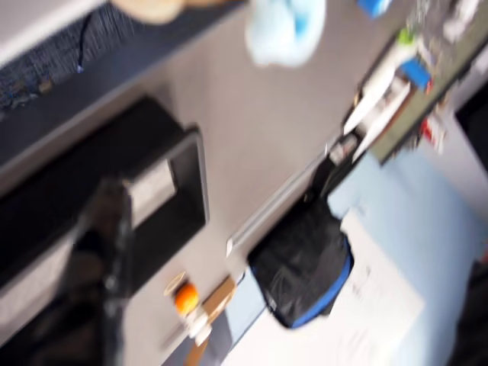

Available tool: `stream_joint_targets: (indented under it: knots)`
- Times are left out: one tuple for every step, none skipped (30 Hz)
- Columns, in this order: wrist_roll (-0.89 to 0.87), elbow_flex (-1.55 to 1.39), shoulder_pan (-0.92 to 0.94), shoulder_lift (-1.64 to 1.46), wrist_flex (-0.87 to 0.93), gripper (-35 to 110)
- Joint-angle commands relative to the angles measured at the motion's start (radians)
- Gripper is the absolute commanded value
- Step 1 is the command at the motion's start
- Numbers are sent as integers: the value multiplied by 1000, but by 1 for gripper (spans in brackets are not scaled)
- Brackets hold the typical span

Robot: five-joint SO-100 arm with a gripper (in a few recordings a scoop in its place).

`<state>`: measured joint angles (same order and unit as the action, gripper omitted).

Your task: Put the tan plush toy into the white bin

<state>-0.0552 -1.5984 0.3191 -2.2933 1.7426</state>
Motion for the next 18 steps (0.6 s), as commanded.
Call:
stream_joint_targets:
  knots:
    - [-2,-41,95,-140,3,63]
    - [-2,-67,114,-163,3,63]
    - [-2,-92,129,-189,3,63]
    - [-2,-114,144,-218,2,63]
    - [-2,-132,160,-249,0,63]
    - [-3,-143,173,-270,0,63]
    - [-3,-156,189,-290,-2,63]
    - [-3,-167,202,-308,-2,63]
    - [-3,-175,219,-321,-2,63]
    - [-3,-181,233,-325,-2,63]
    - [-3,-184,247,-325,-2,63]
    - [-3,-184,259,-328,-2,63]
    - [-3,-184,268,-336,-2,63]
    - [-3,-184,279,-337,-2,63]
    - [-3,-184,288,-337,-2,63]
    - [-3,-184,296,-339,-2,63]
    - [-3,-184,304,-339,-2,63]
    - [-3,-184,310,-341,-2,63]
